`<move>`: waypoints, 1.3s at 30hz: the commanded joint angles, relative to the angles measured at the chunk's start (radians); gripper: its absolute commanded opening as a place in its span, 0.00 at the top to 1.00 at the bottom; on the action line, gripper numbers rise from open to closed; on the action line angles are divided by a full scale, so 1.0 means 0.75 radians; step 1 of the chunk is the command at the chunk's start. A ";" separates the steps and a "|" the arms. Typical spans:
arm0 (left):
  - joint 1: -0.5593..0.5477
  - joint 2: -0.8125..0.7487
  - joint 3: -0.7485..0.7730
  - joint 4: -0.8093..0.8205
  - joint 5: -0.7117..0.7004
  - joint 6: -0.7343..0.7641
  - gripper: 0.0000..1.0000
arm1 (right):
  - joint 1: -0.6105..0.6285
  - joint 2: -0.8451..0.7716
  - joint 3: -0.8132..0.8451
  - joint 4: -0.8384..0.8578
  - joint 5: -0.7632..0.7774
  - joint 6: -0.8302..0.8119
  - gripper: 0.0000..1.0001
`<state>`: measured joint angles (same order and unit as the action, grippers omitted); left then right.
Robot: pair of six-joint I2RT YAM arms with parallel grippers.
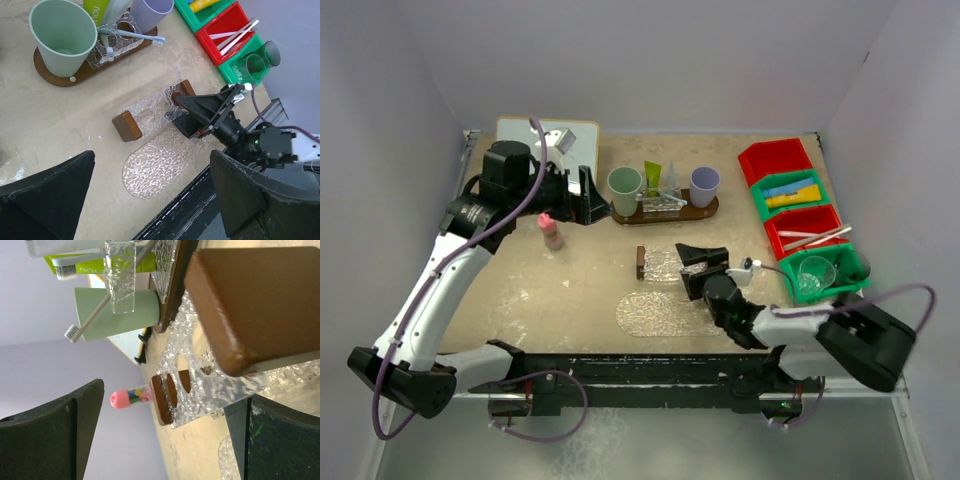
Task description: Prepare toiletry sets of a toothbrush and toothpaste on the tray
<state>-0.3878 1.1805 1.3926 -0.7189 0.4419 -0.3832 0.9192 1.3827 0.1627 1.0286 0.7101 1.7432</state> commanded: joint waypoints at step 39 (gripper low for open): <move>-0.005 0.024 0.027 0.044 -0.051 0.039 0.06 | -0.767 -0.095 1.019 -1.854 -1.237 -1.778 0.12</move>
<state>-0.3885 1.1946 1.3766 -0.7120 0.4103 -0.3702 0.3420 1.2495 0.9157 -0.4377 -0.1272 0.4370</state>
